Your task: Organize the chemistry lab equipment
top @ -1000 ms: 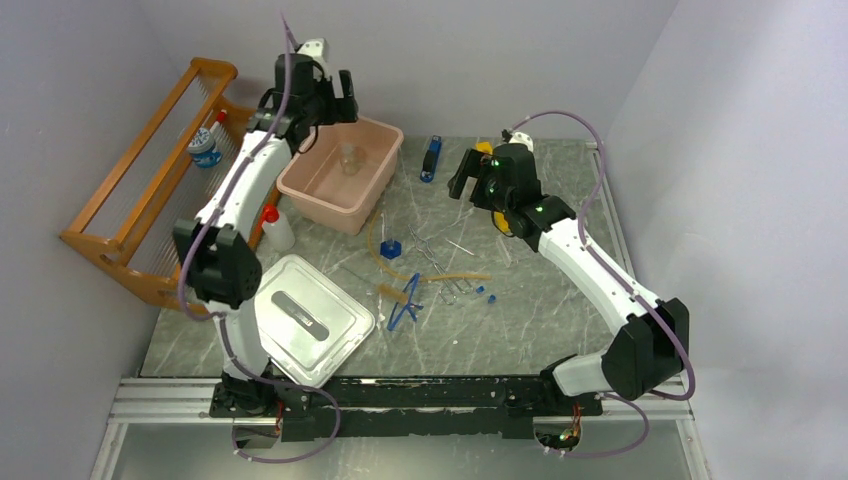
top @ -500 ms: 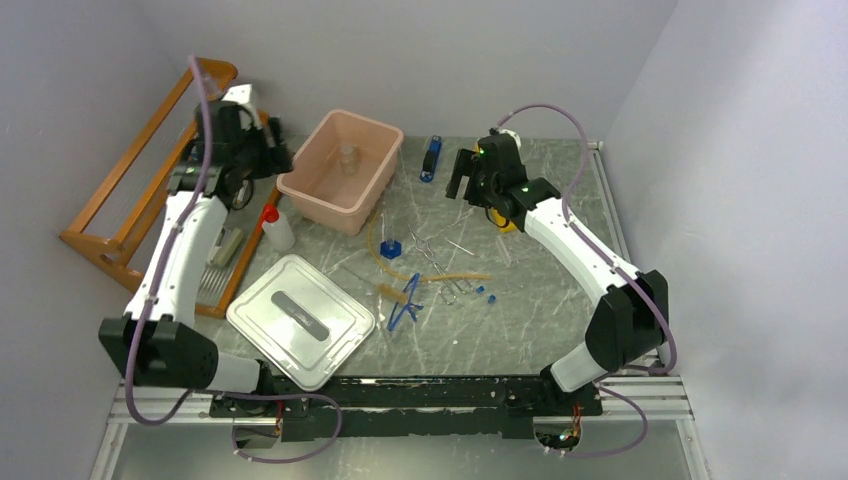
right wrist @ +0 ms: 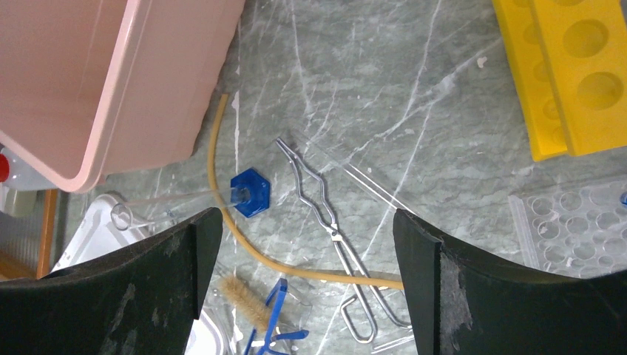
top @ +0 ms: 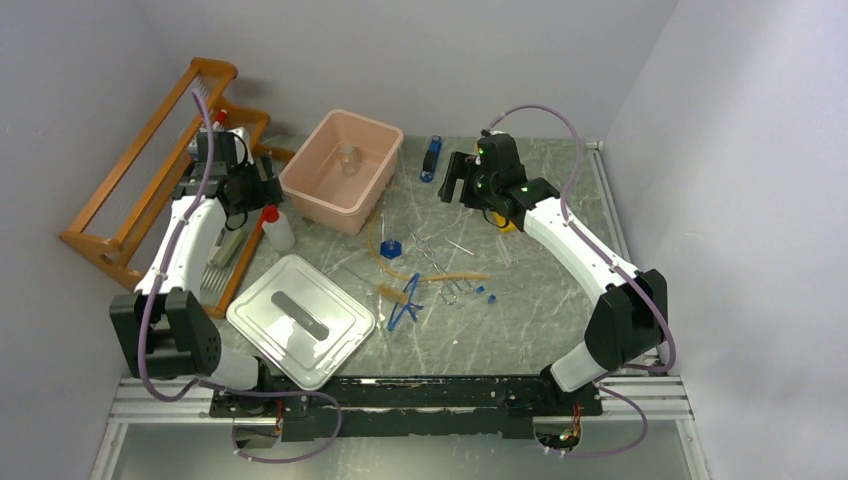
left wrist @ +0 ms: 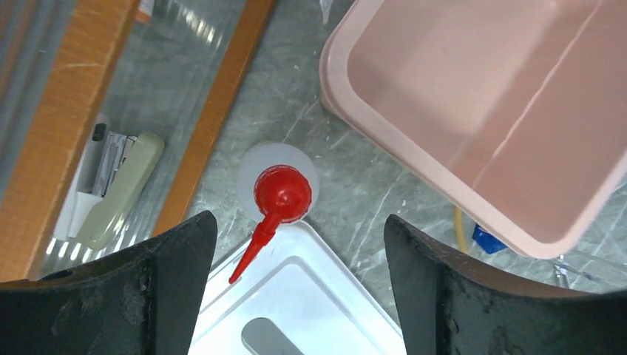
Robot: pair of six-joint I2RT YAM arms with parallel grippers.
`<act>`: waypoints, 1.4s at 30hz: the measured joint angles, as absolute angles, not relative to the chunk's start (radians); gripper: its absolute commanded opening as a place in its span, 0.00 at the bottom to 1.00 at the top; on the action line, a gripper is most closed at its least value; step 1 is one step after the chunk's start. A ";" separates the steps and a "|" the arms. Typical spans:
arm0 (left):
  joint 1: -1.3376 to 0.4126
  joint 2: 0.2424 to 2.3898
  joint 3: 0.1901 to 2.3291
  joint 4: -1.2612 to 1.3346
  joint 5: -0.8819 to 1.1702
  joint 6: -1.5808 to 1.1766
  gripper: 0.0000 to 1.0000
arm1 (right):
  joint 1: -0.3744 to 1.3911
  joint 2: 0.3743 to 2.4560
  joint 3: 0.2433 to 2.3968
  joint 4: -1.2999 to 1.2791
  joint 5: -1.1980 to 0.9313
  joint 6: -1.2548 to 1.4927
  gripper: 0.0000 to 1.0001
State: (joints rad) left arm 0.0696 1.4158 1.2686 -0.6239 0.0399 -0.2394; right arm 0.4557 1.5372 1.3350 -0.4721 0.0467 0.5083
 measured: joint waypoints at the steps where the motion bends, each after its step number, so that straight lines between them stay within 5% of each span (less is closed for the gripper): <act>1: 0.070 1.437 1.267 -0.624 0.040 -0.234 0.88 | 0.456 1.537 1.335 -0.466 0.039 0.502 0.90; 18: 0.062 1.618 1.177 -0.587 0.035 -0.186 0.73 | 0.459 1.524 1.288 -0.324 -0.048 0.466 0.90; 25: 0.019 1.621 1.164 -0.524 -0.002 -0.151 0.71 | 0.460 1.524 1.282 -0.317 -0.045 0.447 0.90; 33: -0.012 1.620 1.158 -0.479 -0.065 -0.130 0.53 | 0.460 1.521 1.281 -0.311 -0.039 0.442 0.90; 42: -0.019 1.536 1.111 -0.476 -0.089 -0.160 0.51 | 0.460 1.502 1.271 -0.311 -0.034 0.441 0.90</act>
